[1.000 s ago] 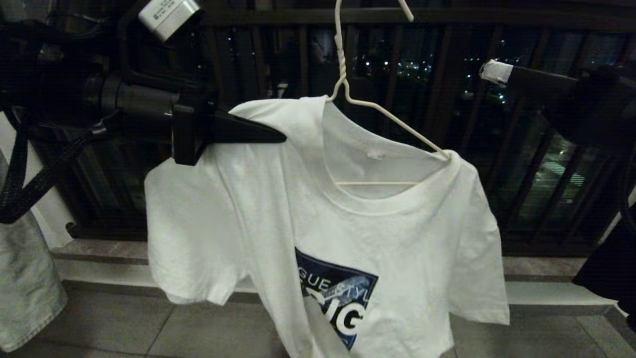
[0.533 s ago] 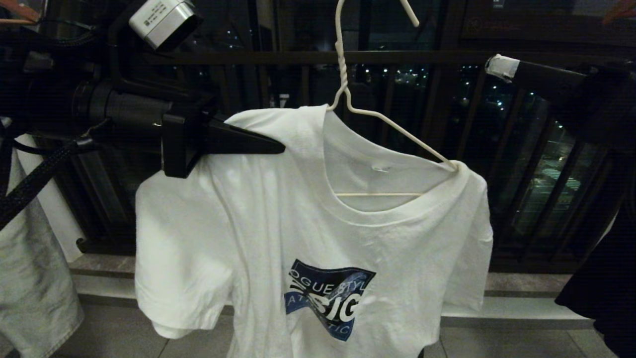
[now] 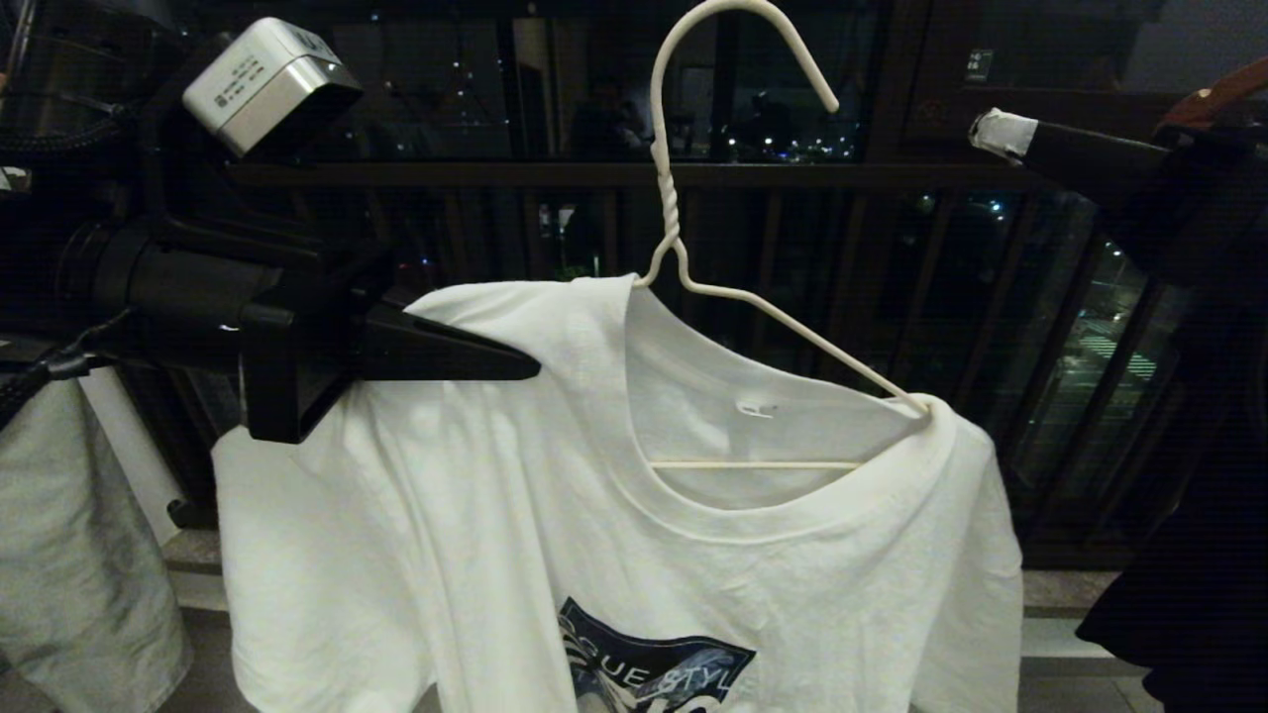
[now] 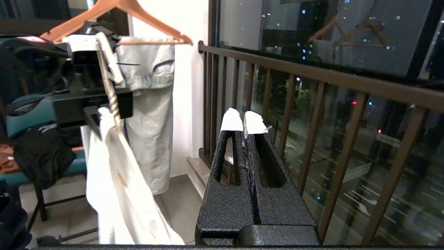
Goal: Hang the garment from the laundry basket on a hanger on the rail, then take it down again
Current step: Hang the clothes rack on the clothesline
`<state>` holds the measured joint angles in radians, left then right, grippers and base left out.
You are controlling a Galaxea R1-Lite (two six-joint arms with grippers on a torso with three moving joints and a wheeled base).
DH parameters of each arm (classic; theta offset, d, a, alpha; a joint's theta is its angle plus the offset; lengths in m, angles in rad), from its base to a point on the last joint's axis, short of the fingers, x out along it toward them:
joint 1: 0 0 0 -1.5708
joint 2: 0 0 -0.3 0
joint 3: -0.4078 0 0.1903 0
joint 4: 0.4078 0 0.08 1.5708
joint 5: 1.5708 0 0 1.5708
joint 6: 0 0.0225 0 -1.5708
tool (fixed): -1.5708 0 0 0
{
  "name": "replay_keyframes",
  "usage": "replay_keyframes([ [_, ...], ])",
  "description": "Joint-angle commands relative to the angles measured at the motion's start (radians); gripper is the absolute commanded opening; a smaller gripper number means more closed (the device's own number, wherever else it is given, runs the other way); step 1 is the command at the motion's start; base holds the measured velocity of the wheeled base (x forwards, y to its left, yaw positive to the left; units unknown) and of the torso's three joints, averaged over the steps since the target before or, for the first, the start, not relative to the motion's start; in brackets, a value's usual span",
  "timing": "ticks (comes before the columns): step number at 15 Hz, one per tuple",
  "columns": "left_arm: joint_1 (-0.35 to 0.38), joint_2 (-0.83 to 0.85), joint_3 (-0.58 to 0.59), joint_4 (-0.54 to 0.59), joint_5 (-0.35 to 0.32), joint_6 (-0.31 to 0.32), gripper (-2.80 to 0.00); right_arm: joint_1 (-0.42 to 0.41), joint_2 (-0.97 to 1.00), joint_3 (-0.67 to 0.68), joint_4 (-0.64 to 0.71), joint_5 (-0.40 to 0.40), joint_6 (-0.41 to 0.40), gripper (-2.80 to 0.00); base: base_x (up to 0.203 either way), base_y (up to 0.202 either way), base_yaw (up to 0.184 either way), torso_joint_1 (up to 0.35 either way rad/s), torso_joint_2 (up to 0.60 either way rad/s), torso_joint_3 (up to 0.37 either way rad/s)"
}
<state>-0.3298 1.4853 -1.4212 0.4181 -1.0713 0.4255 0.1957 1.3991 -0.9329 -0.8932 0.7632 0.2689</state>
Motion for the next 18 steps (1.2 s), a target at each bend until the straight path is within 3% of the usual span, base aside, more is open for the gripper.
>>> replay_keyframes([
  [1, 0.000, -0.042, 0.032, 0.002, -0.006, 0.001, -2.80, 0.000, -0.017, 0.010, -0.005, 0.002, 0.004, -2.80, 0.000, 0.000, 0.000, 0.210, -0.50, -0.303],
  [8, 0.019, -0.137, 0.155, 0.001, -0.006, -0.007, -2.80, -0.002, -0.171, 0.193, 0.014, 0.001, 0.003, -2.80, 0.000, 0.000, 0.000, 0.231, -0.53, -0.308],
  [11, 0.025, -0.155, 0.182, 0.002, -0.006, -0.012, -2.80, -0.003, -0.265, 0.241, 0.085, 0.000, 0.004, -2.80, 0.000, 0.000, 0.000, 0.257, -0.58, -0.317],
  [14, 0.025, -0.172, 0.191, 0.002, -0.006, -0.092, -2.80, -0.004, -0.295, 0.267, 0.123, -0.016, 0.003, -2.80, 0.000, 0.000, 0.000, 0.269, -0.60, -0.324],
  [18, 0.034, -0.187, 0.251, -0.002, -0.005, -0.102, -2.80, -0.010, -0.297, 0.266, 0.123, -0.019, 0.001, -2.80, 0.000, 0.000, 0.000, 0.190, -0.40, -0.216],
])
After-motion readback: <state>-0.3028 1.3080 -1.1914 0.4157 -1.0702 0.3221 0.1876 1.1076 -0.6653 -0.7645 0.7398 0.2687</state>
